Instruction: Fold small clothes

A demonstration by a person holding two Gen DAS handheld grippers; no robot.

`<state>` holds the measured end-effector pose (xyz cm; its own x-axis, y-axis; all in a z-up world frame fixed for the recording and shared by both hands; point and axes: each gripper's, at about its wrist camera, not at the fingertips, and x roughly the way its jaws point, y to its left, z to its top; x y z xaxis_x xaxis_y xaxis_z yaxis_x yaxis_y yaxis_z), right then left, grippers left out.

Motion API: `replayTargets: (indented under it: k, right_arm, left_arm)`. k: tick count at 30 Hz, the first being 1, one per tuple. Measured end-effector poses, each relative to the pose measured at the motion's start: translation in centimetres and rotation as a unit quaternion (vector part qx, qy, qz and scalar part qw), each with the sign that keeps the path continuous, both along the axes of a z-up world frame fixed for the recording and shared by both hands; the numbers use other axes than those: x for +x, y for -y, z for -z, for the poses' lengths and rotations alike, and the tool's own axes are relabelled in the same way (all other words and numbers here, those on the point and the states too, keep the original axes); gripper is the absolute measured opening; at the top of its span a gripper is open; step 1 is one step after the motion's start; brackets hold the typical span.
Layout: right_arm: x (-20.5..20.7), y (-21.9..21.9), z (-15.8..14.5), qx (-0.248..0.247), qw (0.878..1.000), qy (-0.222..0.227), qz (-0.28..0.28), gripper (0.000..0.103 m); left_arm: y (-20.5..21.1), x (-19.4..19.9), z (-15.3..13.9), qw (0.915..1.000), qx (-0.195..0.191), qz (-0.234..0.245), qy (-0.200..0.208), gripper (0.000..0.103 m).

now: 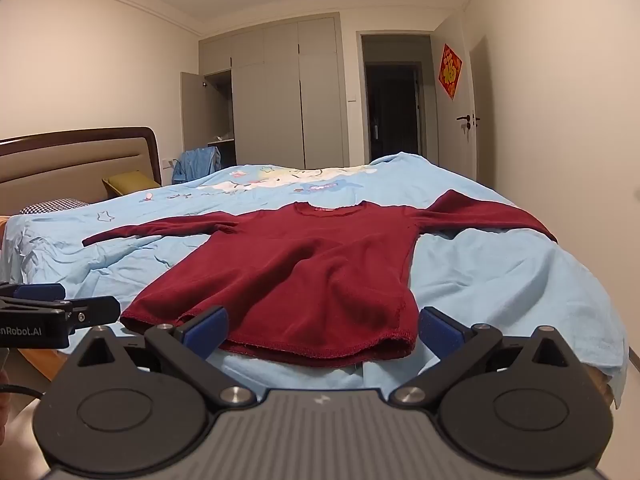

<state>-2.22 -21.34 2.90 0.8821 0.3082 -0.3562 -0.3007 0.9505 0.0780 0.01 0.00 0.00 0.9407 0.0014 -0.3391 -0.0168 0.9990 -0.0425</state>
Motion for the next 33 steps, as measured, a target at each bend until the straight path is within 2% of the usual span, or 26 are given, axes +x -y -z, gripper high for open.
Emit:
replayTargets:
  k: [33]
  right_arm:
    - [0.28, 0.14, 0.13, 0.003, 1.0, -0.007, 0.0, 0.103]
  left_arm:
    - [0.2, 0.13, 0.02, 0.9999, 0.011, 0.0, -0.002, 0.102]
